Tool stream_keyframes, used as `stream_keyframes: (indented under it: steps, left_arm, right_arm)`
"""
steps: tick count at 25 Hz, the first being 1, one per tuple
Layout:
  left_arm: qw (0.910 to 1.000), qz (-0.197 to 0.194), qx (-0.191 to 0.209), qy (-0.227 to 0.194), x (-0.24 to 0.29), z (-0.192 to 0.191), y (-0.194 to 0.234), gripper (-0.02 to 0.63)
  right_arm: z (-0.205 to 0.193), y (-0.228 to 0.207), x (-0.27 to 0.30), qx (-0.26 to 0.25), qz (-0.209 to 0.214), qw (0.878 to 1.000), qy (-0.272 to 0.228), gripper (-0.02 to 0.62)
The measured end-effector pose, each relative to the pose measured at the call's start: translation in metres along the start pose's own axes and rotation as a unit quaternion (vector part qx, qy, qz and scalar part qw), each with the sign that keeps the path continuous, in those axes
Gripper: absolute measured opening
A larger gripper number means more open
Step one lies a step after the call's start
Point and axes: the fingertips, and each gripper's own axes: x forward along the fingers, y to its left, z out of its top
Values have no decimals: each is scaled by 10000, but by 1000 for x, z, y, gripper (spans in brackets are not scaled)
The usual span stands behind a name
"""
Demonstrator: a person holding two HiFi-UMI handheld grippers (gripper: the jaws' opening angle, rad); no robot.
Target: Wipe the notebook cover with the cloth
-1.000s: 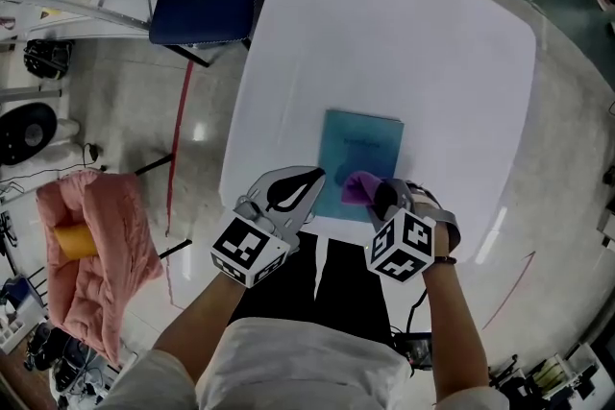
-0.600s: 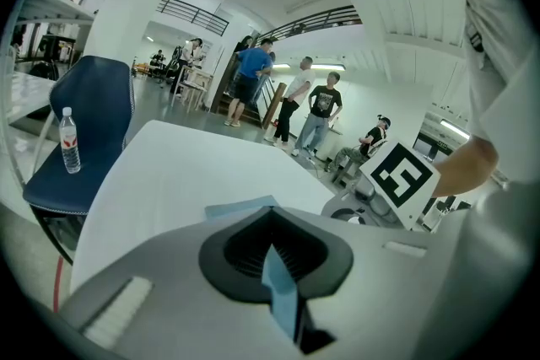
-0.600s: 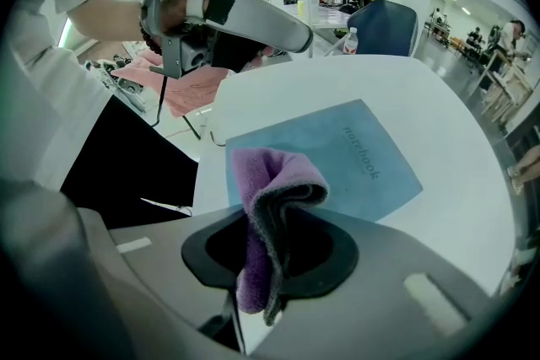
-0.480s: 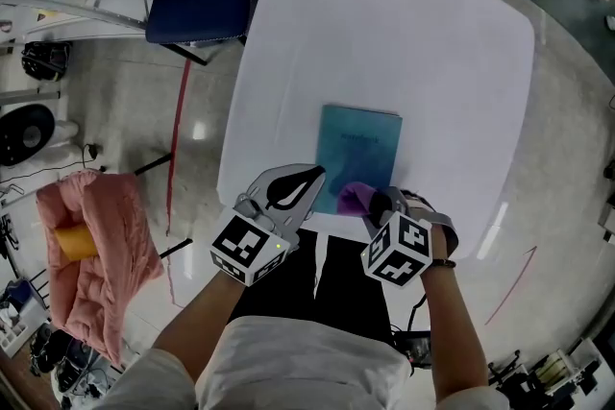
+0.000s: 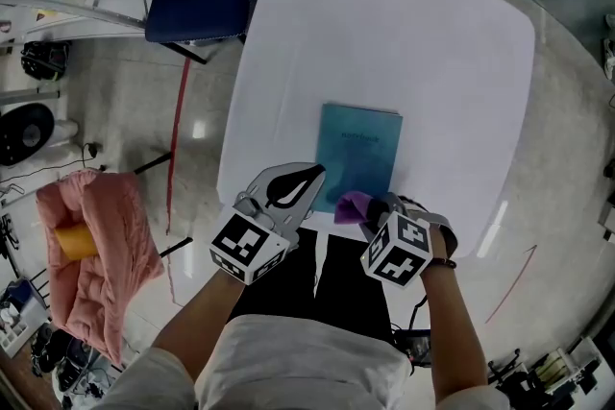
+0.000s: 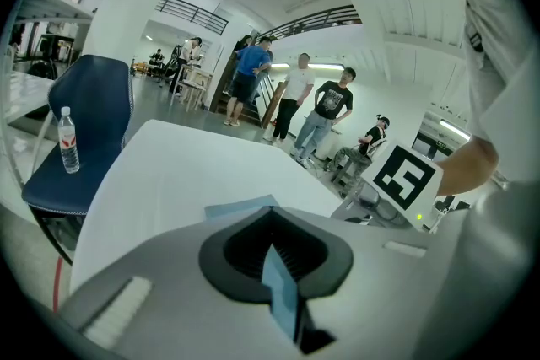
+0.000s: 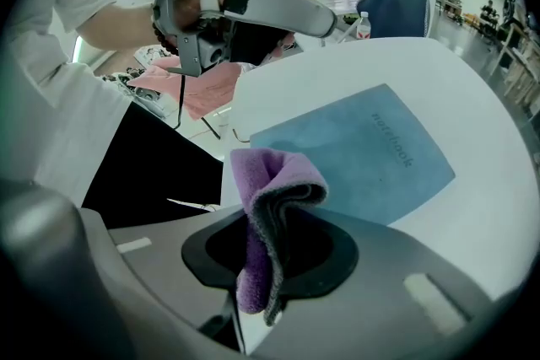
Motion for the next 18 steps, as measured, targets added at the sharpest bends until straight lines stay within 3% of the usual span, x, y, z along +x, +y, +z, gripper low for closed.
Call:
stream_keyframes:
  steps: [13, 18]
  left_arm:
    - [10000, 56, -10, -8, 0, 5, 7, 0]
    - [9999, 95, -22, -29, -2, 8, 12, 0]
  right_arm:
    - [3, 2, -6, -123, 52, 9999, 32, 107]
    - [15, -14, -23, 29, -143, 9997, -174, 107]
